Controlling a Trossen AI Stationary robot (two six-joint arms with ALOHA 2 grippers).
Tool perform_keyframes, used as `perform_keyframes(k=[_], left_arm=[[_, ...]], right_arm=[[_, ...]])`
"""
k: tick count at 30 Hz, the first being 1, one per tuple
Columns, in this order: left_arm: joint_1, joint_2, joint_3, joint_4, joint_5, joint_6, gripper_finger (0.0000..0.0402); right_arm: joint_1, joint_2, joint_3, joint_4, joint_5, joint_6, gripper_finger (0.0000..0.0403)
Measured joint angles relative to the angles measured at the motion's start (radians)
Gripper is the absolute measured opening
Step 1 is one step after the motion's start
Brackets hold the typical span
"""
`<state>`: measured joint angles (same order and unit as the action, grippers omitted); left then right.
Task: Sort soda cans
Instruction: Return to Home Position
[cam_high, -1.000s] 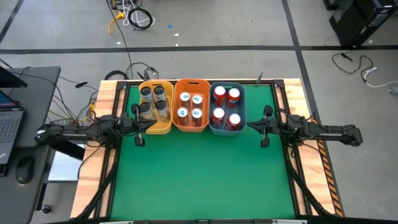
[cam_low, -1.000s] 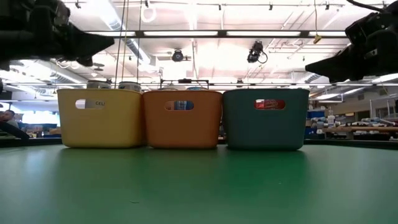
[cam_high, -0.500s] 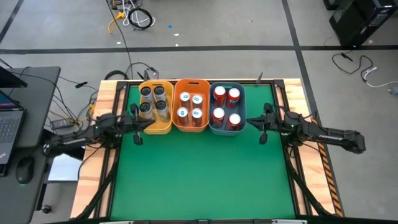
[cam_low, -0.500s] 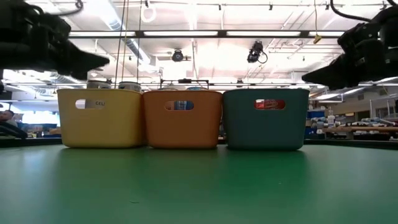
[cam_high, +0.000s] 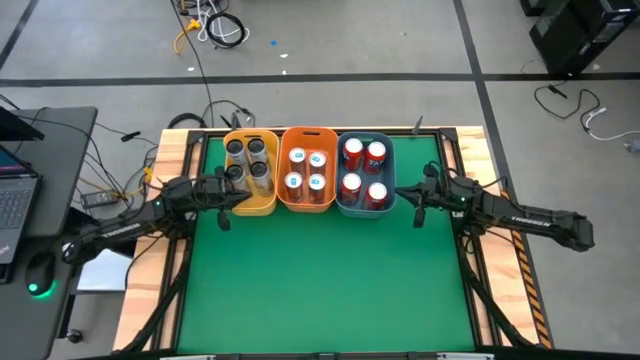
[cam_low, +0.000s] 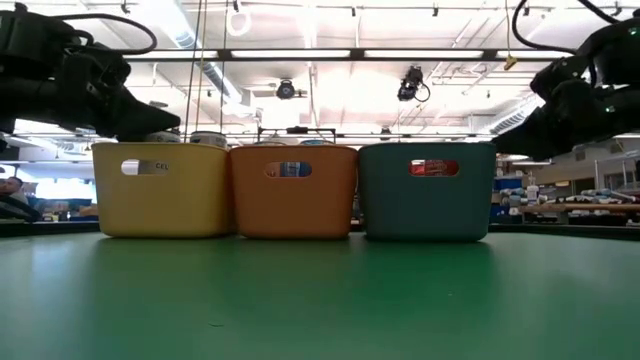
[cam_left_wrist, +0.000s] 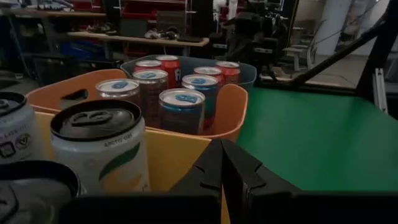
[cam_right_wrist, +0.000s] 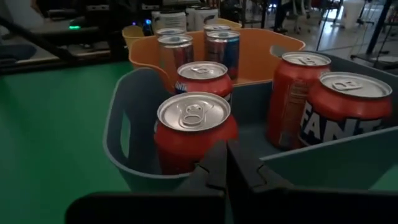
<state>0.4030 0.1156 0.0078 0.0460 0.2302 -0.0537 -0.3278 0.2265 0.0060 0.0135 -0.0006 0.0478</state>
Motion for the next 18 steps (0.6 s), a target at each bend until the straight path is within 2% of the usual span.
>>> perform_keyframes(k=[4,8,18], left_arm=[[0.006,-0.015,0.000,-0.001,-0.028,0.020,0.0006],[0.016,-0.042,0.000,0.000,-0.007,0.020,0.0006],[0.017,-0.099,-0.001,0.001,0.002,0.023,0.0007]], right_arm=[[0.005,-0.016,0.000,0.004,-0.029,-0.015,0.0000],[0.033,-0.060,0.000,0.016,-0.084,-0.055,0.0000],[0.072,-0.114,0.000,0.008,-0.040,-0.073,0.0000]])
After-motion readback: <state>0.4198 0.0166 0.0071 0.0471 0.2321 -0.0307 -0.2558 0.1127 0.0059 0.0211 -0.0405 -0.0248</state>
